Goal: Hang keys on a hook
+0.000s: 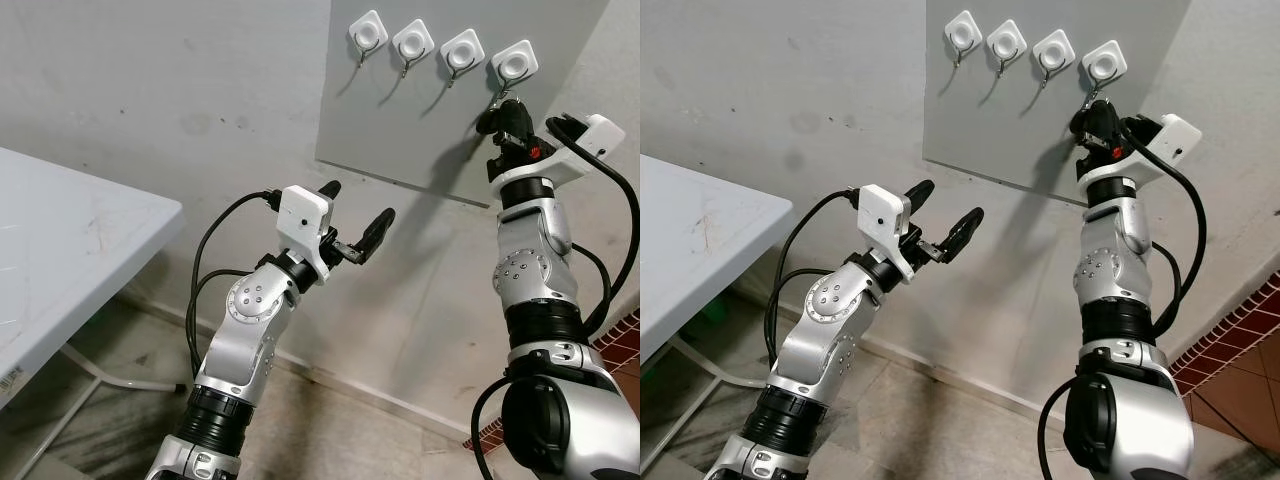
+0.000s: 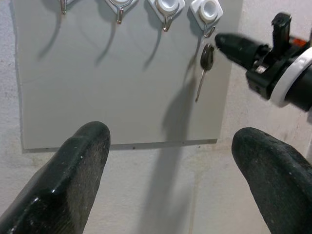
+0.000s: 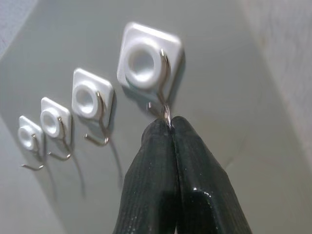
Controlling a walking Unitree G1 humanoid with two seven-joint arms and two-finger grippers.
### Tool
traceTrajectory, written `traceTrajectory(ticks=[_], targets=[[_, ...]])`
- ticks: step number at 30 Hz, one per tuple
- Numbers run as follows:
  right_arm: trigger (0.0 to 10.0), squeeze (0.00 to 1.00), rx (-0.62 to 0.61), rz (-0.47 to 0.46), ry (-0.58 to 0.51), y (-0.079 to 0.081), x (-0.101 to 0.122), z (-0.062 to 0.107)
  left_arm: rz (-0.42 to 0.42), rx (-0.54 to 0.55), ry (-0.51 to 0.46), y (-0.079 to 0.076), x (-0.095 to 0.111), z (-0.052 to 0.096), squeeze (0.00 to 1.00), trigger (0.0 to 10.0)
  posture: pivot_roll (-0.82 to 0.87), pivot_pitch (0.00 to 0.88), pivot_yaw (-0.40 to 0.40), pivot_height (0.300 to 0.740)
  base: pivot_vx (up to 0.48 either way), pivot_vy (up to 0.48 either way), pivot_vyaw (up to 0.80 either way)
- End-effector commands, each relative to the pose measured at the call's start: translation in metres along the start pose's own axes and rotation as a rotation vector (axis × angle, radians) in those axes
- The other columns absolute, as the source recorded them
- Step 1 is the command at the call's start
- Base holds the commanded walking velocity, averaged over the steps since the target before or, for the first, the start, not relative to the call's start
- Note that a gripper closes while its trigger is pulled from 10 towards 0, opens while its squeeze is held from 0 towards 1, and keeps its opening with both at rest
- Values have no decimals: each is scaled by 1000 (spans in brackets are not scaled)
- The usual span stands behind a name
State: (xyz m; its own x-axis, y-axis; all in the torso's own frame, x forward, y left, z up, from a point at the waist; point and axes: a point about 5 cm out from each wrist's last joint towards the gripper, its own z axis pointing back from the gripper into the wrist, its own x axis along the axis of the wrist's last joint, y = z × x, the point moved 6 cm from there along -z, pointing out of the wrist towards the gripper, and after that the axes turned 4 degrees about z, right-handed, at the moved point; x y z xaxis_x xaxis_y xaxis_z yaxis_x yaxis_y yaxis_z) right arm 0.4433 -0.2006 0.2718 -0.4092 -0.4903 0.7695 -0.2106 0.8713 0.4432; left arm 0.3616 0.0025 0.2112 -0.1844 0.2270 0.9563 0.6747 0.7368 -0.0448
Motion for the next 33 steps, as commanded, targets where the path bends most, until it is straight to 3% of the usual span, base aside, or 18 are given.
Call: traceTrajectory(ticks=[1, 2, 3, 4, 10, 15, 29, 30, 31, 33], targets=[[10000, 0, 1, -38, -5, 0, 3, -2, -3, -8, -14, -4, 5, -1, 0, 10000, -17, 56, -61, 740, 0, 0, 0], [10000, 0, 5, -50, 1, 1, 0, -1, -3, -7, -14, -4, 5, 0, 0, 10000, -16, 57, -61, 740, 0, 0, 0], [10000, 882, 14, -88, 3, 2, -3, 2, -1, -4, -14, -3, 5, 0, 0, 10000, -15, 57, -63, 740, 0, 0, 0], [10000, 1000, 19, -97, 2, 3, -5, 3, 2, -3, -14, -3, 5, 1, 0, 10000, -15, 57, -63, 740, 0, 0, 0], [10000, 1000, 19, -94, 16, 4, -13, 10, 1, 10, -14, -1, 5, 2, 0, 10000, -11, 56, -68, 740, 0, 0, 0], [10000, 1000, 14, 87, 16, 0, -15, 17, 11, 30, -14, 2, 4, 3, 0, 10000, -7, 53, -70, 740, 0, 0, 0], [10000, 1000, -29, 230, 76, -13, -40, 57, 41, 165, 17, 29, -13, 15, 0, 10000, 4, 37, -79, 740, 0, 0, 0], [10000, 396, -35, 231, 84, -15, -42, 61, 45, 186, 17, 32, -14, 17, 0, 10000, 5, 37, -80, 740, 0, 0, 0], [10000, 0, -44, 265, 99, -17, -45, 67, 50, 222, 20, 38, -17, 19, 0, 10000, 6, 35, -81, 740, 0, 0, 0], [10000, 0, -49, 296, 107, -19, -47, 73, 82, 249, 30, 44, -22, 23, 0, 10000, 8, 33, -82, 740, 0, 0, 0]])
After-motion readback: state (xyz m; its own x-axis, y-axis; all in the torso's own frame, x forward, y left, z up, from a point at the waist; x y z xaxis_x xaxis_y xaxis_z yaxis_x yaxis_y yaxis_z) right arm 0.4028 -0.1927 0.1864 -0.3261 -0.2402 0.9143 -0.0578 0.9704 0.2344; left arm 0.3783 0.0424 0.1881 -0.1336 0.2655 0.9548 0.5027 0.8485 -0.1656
